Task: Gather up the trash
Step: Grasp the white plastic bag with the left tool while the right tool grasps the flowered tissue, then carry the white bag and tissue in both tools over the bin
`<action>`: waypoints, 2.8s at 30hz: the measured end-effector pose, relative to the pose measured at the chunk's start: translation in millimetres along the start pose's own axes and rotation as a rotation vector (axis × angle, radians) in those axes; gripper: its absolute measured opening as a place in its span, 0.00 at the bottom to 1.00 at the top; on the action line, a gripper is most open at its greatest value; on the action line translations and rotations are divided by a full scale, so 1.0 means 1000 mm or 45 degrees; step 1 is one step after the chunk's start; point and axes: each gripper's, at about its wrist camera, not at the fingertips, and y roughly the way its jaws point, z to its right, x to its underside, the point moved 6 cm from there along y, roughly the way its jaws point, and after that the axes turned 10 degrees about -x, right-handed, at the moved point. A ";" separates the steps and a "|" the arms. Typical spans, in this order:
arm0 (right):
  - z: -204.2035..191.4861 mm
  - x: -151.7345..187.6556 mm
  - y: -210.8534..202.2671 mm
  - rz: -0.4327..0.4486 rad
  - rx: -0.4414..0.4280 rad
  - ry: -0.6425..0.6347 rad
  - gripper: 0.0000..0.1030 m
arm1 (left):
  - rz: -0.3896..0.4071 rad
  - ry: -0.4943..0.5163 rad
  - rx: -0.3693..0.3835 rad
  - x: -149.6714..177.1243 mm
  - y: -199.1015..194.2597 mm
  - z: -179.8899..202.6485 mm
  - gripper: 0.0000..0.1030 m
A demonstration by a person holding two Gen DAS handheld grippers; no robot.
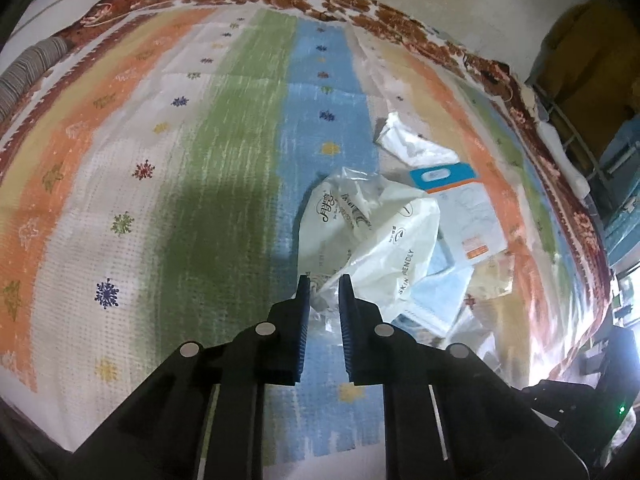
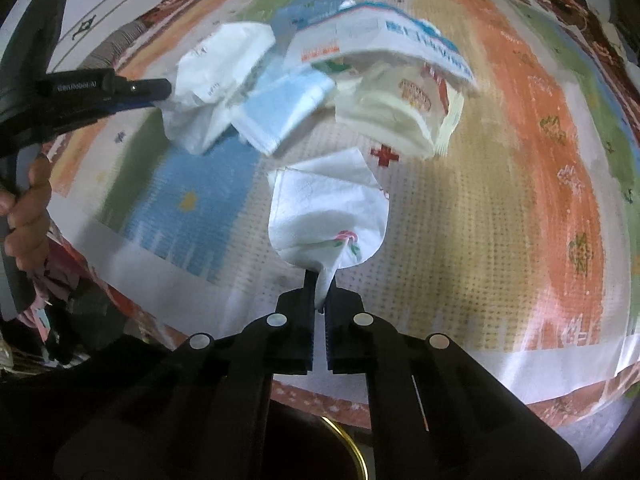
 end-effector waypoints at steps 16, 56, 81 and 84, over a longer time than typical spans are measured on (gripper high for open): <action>-0.028 0.000 -0.066 0.159 -0.004 -0.102 0.02 | 0.087 -0.035 -0.008 0.007 -0.071 0.009 0.05; -0.069 0.063 -0.197 0.495 0.021 -0.204 0.02 | 0.251 -0.042 0.086 0.091 -0.200 0.051 0.05; -0.082 0.126 -0.213 0.514 -0.041 -0.221 0.02 | 0.268 -0.046 0.100 0.158 -0.218 0.058 0.05; -0.084 0.136 -0.212 0.505 -0.044 -0.223 0.02 | 0.260 -0.055 0.093 0.168 -0.218 0.057 0.05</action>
